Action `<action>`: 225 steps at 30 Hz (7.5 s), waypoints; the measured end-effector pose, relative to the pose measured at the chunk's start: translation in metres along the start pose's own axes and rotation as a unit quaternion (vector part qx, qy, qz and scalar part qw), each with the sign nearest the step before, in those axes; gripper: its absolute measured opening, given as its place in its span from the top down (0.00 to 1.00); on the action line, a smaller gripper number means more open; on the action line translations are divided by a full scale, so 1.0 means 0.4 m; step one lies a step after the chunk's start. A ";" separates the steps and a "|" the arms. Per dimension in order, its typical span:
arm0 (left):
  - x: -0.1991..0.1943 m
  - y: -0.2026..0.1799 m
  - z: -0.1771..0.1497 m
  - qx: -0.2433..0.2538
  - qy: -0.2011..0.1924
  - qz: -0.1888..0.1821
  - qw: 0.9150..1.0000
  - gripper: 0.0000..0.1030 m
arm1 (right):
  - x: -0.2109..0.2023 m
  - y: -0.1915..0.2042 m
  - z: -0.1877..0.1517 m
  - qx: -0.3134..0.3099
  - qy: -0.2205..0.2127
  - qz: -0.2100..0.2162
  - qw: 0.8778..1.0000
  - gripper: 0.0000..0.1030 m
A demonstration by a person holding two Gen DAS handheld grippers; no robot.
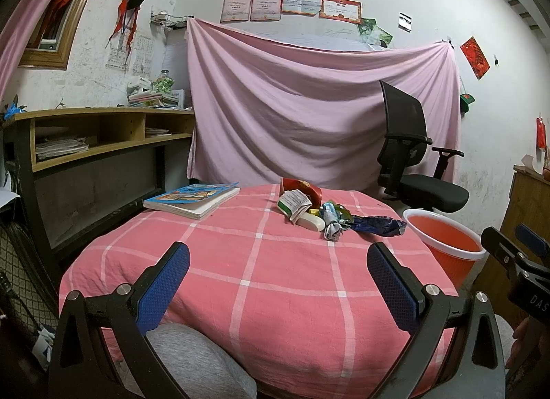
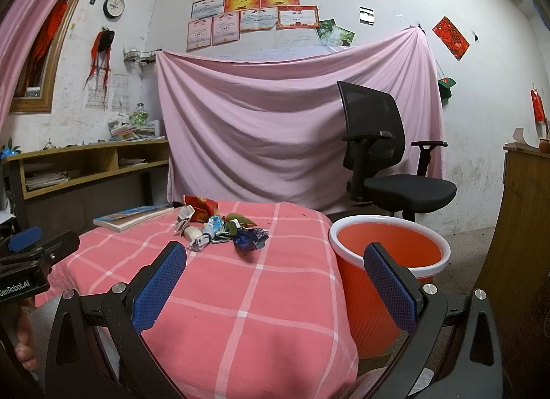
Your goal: Collect trash
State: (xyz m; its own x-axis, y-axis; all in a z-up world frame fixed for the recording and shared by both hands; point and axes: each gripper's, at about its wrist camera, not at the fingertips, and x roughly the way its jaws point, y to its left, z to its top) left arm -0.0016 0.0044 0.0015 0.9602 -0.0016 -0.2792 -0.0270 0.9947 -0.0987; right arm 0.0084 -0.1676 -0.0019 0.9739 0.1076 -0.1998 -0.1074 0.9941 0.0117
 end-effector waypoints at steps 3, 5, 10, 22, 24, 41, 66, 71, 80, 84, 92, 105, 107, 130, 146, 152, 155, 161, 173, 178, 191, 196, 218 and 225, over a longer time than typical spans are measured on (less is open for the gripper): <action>0.000 -0.002 0.000 -0.001 0.000 0.000 1.000 0.02 | 0.000 0.000 0.000 0.000 0.000 0.000 1.000 0.00; 0.000 -0.002 0.000 0.000 0.000 0.001 1.000 0.02 | 0.001 0.001 -0.001 0.000 0.000 0.000 1.000 0.00; -0.001 0.000 0.000 0.000 0.000 0.000 1.000 0.02 | 0.002 0.002 -0.002 0.000 0.000 0.000 1.000 0.00; 0.001 -0.002 -0.001 0.000 0.000 0.001 1.000 0.02 | 0.003 0.002 -0.003 0.000 0.001 0.000 1.000 0.00; 0.001 -0.002 0.000 0.000 0.000 0.001 1.000 0.02 | 0.002 0.002 -0.002 0.000 0.001 0.000 1.000 0.00; 0.001 -0.002 0.000 0.000 0.001 0.001 1.000 0.02 | 0.003 0.004 -0.003 0.000 0.002 0.000 1.000 0.00; 0.020 -0.004 -0.014 0.003 0.002 0.001 1.000 0.02 | 0.028 0.019 -0.015 0.003 0.009 0.003 1.000 0.00; 0.040 0.000 -0.001 0.002 -0.012 0.001 1.000 0.02 | 0.037 0.029 -0.027 0.000 0.010 0.012 1.000 0.00; 0.167 -0.008 0.060 0.001 -0.027 0.000 1.000 0.02 | 0.103 -0.003 0.023 -0.005 0.001 0.015 1.000 0.00; 0.232 -0.013 0.082 0.008 -0.032 0.005 0.999 0.02 | 0.148 -0.012 0.044 -0.018 -0.010 0.008 1.000 0.00; 0.365 -0.003 0.129 0.005 -0.026 -0.002 1.000 0.02 | 0.270 -0.026 0.098 -0.032 -0.020 0.012 0.999 0.00; 0.564 0.004 0.169 0.023 0.048 -0.036 0.998 0.03 | 0.483 -0.025 0.159 -0.027 0.032 0.059 0.997 0.00; 0.587 0.003 0.162 0.022 0.071 -0.047 0.996 0.08 | 0.494 -0.019 0.154 -0.026 0.048 0.075 0.996 0.00; 0.670 0.076 0.137 -0.038 0.189 -0.079 0.978 0.94 | 0.575 0.102 0.089 -0.037 0.218 0.220 0.950 0.83; 0.611 0.140 0.134 -0.066 0.188 -0.060 0.978 0.98 | 0.625 0.224 0.023 -0.079 0.309 0.226 0.920 0.84; 0.592 0.108 0.128 -0.051 0.179 -0.059 0.981 0.98 | 0.632 0.221 0.014 -0.064 0.316 0.229 0.919 0.87; 0.576 0.106 0.130 -0.057 0.165 -0.054 0.983 0.99 | 0.617 0.199 0.028 -0.049 0.300 0.236 0.923 0.88; 0.505 0.080 0.155 -0.042 0.094 -0.045 0.994 0.99 | 0.547 0.147 0.067 -0.017 0.220 0.259 0.940 0.88; 0.423 -0.179 0.253 0.049 -0.043 -0.136 0.989 0.98 | 0.402 -0.052 0.176 0.017 0.028 0.142 0.989 0.87; 0.467 -0.315 0.267 0.067 -0.036 -0.196 0.978 0.98 | 0.382 -0.166 0.193 0.031 -0.003 0.062 0.998 0.87; 0.624 -0.630 0.255 0.086 0.073 -0.285 0.952 0.98 | 0.414 -0.464 0.124 0.148 0.054 -0.058 0.986 0.87; 0.664 -0.707 0.229 0.109 0.124 -0.285 0.944 0.98 | 0.417 -0.527 0.087 0.173 0.087 -0.071 0.978 0.86; 0.669 -0.733 0.171 0.145 0.186 -0.251 0.939 0.97 | 0.413 -0.597 0.043 0.247 0.142 -0.082 0.955 0.71; 0.653 -0.694 0.184 0.139 0.178 -0.234 0.946 0.86 | 0.407 -0.585 0.050 0.242 0.130 -0.085 0.958 0.58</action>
State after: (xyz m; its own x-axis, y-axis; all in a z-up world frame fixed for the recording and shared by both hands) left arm 0.2773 -0.2645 0.0263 0.6929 -0.4329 -0.5766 0.4993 0.8650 -0.0493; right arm 0.1958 -0.3825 -0.0176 0.8795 0.0007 -0.4759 0.2141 0.8925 0.3969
